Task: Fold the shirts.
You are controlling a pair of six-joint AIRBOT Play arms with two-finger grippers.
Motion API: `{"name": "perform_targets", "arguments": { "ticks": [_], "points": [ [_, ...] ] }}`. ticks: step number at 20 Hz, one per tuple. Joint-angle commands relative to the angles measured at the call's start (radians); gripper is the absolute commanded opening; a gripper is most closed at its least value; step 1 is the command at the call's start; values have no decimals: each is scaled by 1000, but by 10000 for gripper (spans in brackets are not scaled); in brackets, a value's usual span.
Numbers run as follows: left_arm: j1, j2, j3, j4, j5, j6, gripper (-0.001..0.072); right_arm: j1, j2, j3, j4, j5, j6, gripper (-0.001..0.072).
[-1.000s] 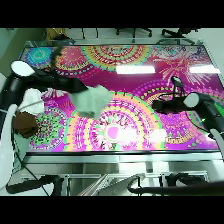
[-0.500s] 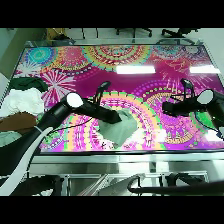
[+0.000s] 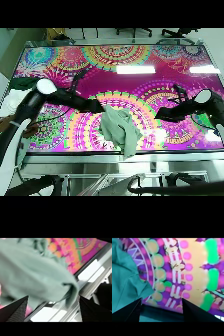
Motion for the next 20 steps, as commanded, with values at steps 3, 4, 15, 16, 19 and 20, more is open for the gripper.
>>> {"name": "perform_targets", "arguments": {
  "ticks": [3,4,15,16,19,20],
  "points": [
    [85,164,-460,47,188,8,706,32,-63,-94,266,60,-199,557],
    [70,171,-539,5,264,39,706,45,-69,-117,268,40,-210,557],
    [-227,-83,-595,-427,591,306,705,181,-238,-158,284,-103,-237,456],
    [-243,-101,-561,-427,586,306,651,193,-249,-158,284,-109,-237,456],
    [-258,-137,-500,-425,542,307,18,202,-260,-158,320,-105,-274,237],
    [-253,-138,-495,-424,521,308,18,201,-259,-158,343,-93,-305,70]
  ]
}}
